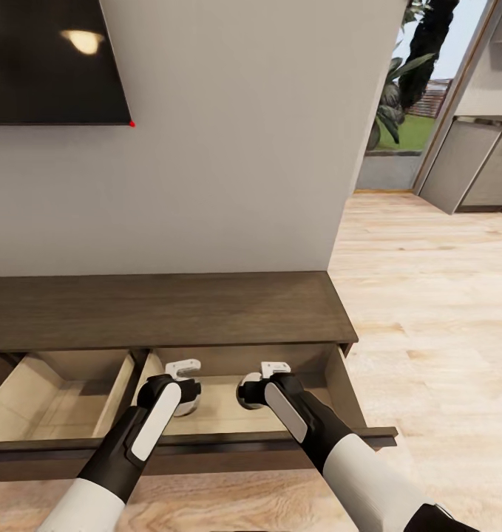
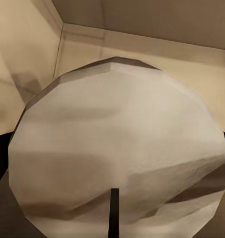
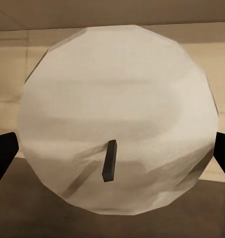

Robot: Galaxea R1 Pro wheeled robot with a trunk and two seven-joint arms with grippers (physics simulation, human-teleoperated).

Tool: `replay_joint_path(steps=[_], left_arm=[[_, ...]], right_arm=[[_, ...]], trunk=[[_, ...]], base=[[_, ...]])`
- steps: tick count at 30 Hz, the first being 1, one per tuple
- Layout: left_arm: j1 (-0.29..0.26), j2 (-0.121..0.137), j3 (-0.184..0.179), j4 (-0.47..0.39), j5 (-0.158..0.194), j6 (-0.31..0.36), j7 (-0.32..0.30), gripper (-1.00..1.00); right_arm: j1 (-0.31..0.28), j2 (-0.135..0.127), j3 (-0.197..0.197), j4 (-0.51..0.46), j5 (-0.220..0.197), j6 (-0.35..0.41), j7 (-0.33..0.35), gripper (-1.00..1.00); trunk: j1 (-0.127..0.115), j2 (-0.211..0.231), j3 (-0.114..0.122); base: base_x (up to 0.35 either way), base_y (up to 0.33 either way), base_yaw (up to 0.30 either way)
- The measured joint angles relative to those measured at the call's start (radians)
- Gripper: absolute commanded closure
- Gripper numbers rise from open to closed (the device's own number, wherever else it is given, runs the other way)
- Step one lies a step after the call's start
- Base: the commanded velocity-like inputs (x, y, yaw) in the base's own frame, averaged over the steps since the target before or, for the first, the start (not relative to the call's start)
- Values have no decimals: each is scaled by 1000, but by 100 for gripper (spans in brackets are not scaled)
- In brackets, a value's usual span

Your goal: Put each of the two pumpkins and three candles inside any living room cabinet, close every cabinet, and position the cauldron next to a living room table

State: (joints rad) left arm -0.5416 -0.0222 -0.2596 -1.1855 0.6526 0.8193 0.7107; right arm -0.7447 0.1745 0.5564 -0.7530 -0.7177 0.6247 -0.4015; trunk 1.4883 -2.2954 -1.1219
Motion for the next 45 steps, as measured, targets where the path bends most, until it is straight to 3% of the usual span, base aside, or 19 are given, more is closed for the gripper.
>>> replay_joint_path(steps=[26,45], left_arm=[[-1,-5,-1,4,-10,-3,1,100],[-1,-6,-1,4,-1,-1,0,100]], right_arm=[[0,0,0,1,0,-2,0,100],[0,0,0,1,-1,-1,0,100]], trunk=[[0,0,0],[73,-133,-59]], base=[[61,15,0],[0,0,0]])
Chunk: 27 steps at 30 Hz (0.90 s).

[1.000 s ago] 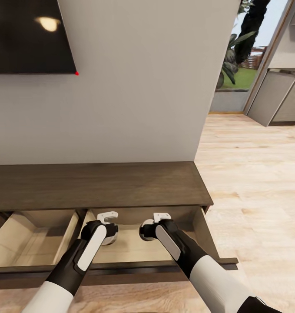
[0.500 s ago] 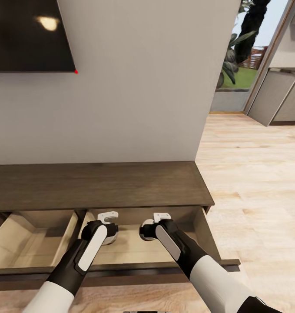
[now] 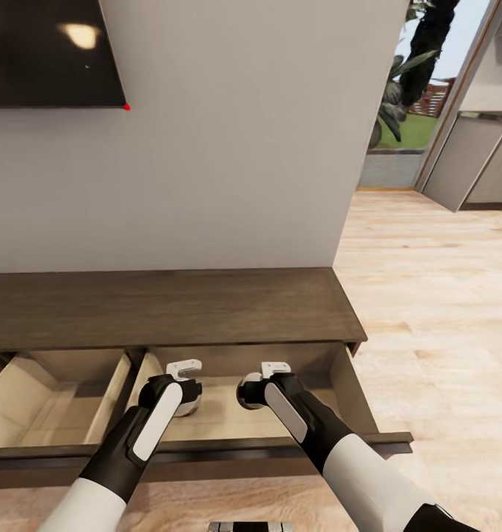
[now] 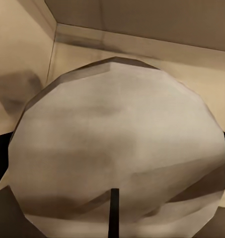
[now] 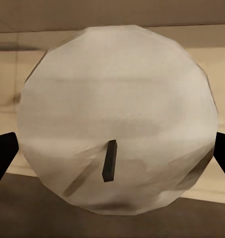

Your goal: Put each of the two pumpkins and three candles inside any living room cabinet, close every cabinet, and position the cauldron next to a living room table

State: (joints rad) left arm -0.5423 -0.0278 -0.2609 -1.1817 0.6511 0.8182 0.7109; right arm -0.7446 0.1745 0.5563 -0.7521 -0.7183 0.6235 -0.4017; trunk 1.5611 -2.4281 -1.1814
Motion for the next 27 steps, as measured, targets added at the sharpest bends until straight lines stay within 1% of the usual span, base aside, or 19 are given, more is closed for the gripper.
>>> replay_joint_path(steps=[10,16,20,23,27], left_arm=[[0,-1,0,0,-6,0,0,100],[0,-2,0,0,-9,0,0,100],[0,-3,0,0,-10,-2,1,100],[0,-3,-1,0,-10,-2,1,100],[0,-3,-1,-1,-11,-3,1,100]], right_arm=[[0,0,0,0,1,0,0,100],[0,0,0,0,1,0,0,100],[0,0,0,-1,2,-1,0,100],[0,0,0,0,2,-1,0,100],[0,0,0,0,2,-3,0,100]], trunk=[[38,-70,-31],[42,-73,-54],[42,-73,-54],[43,-74,-66],[43,-74,-66]], base=[[0,0,0],[0,0,0],[0,0,0],[0,0,0],[0,0,0]])
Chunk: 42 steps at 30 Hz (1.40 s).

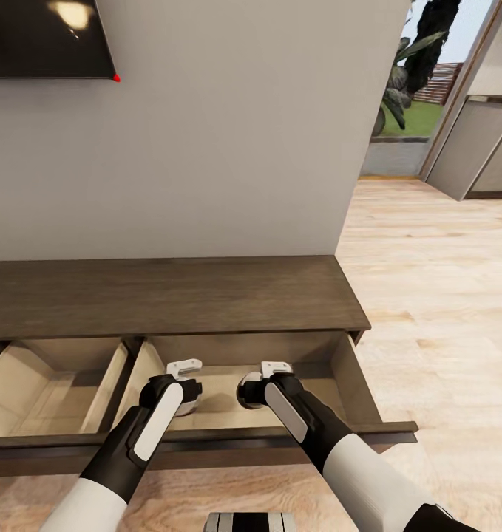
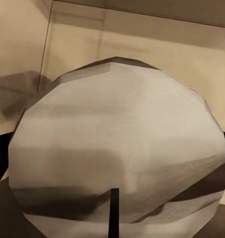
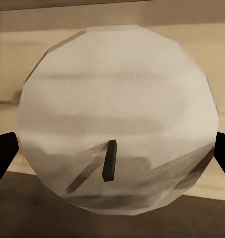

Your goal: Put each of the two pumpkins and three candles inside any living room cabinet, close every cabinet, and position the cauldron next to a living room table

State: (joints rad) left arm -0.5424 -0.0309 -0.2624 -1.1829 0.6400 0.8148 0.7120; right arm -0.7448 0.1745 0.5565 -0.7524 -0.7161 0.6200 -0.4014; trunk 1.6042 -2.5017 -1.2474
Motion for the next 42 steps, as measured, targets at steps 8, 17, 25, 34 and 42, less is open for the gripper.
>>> replay_joint_path(steps=[8,17,25,34,42], left_arm=[[0,0,-4,0,0,-1,0,100],[0,0,-4,-2,0,-1,0,100],[0,1,-3,-10,0,-1,0,-100],[0,2,-1,-12,0,-2,-1,-100],[0,2,0,-15,1,-1,-3,-100]], right_arm=[[0,0,0,0,0,-3,0,100],[0,0,0,0,0,-5,0,-100],[0,0,0,-1,0,-6,0,-100],[0,0,0,-1,0,-6,0,-100],[0,0,0,-1,0,-6,0,-100]], trunk=[[1,-1,-12],[1,-1,-12],[1,-1,-12],[1,-1,-12],[1,-1,-12]], base=[[0,0,0],[0,0,0],[0,0,0],[0,0,0],[0,0,0]])
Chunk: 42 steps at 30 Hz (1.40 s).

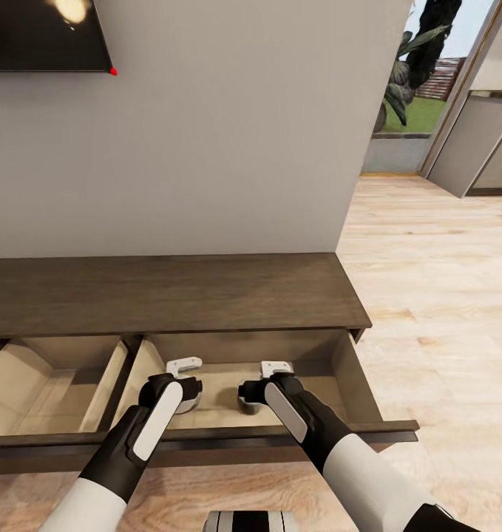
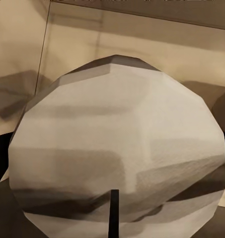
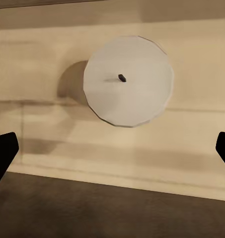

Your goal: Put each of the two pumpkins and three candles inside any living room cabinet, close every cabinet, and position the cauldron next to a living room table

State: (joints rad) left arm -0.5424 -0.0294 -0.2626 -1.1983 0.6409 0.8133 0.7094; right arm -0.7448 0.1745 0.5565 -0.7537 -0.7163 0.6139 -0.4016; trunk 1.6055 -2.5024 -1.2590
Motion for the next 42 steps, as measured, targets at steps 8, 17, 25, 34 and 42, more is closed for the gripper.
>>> replay_joint_path(steps=[8,17,25,34,42], left_arm=[[0,0,-1,1,0,-2,1,-100],[0,7,1,-3,1,-9,-12,-100],[3,15,-1,-62,-1,-61,-13,-100],[8,16,-5,-56,0,-124,-14,-100],[8,14,-6,-60,3,-123,-16,-100]], right_arm=[[0,0,0,0,0,0,0,-100],[0,0,0,0,0,0,0,-100],[-1,0,0,0,0,0,0,-100],[-1,0,0,0,0,0,0,-100],[-1,0,0,0,0,0,0,-100]], trunk=[[0,0,0],[0,0,0],[0,0,0],[0,0,0],[-3,1,23]], base=[[0,0,0],[0,0,0],[0,0,0],[0,0,0],[0,0,0]])
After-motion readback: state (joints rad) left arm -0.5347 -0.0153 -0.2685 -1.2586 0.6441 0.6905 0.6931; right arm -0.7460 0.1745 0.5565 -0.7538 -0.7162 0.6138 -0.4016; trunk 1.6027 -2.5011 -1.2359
